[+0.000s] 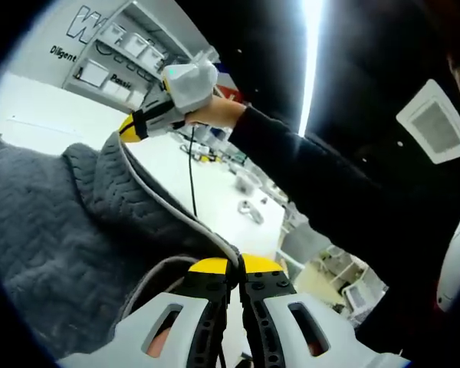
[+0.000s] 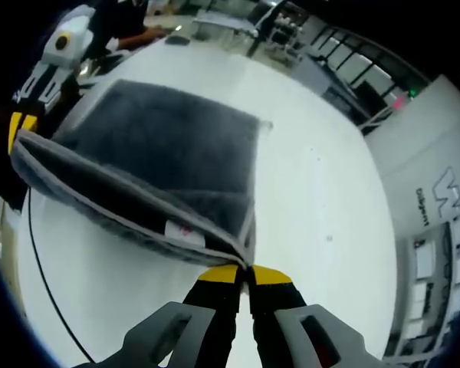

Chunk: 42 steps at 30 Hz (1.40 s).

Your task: Open the folded towel by lifting each exposed corner and separating the folded layers until the towel lies flat within the target outline without major curled edges

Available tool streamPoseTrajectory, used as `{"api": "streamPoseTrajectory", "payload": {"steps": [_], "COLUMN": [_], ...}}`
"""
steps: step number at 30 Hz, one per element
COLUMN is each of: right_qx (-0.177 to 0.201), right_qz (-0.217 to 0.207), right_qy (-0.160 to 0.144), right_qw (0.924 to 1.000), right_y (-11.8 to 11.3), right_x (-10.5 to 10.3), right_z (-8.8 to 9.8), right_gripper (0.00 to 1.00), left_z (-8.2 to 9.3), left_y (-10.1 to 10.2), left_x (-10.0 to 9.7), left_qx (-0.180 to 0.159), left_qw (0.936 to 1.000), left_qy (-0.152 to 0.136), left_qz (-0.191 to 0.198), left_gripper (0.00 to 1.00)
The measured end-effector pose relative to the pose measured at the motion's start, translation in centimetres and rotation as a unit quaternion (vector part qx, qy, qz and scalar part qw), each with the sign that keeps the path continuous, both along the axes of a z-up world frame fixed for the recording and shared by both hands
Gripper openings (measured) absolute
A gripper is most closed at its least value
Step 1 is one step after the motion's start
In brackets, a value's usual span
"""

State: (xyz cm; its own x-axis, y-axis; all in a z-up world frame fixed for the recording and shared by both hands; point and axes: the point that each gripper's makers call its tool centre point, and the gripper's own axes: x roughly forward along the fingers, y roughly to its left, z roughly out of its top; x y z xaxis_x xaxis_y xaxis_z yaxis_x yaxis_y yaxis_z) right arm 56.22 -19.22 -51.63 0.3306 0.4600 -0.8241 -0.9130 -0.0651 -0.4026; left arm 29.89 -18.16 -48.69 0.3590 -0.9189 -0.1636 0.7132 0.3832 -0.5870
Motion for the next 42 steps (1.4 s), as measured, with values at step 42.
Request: {"api": "streamPoseTrajectory", "payload": {"steps": [42], "right_qx": [-0.001], "right_qz": [-0.010], "right_qy": [-0.023], "right_qw": [0.9997], "right_y": [-1.2], "right_x": [1.5], "right_z": [-4.4], "right_gripper": [0.01], "left_z": [-3.5], "left_y": [-1.6], "left_x": [1.6], "left_qx": [0.028], "left_qw": [0.9996], "left_qy": [0.001], "left_qz": [0.006], "left_gripper": [0.03]}}
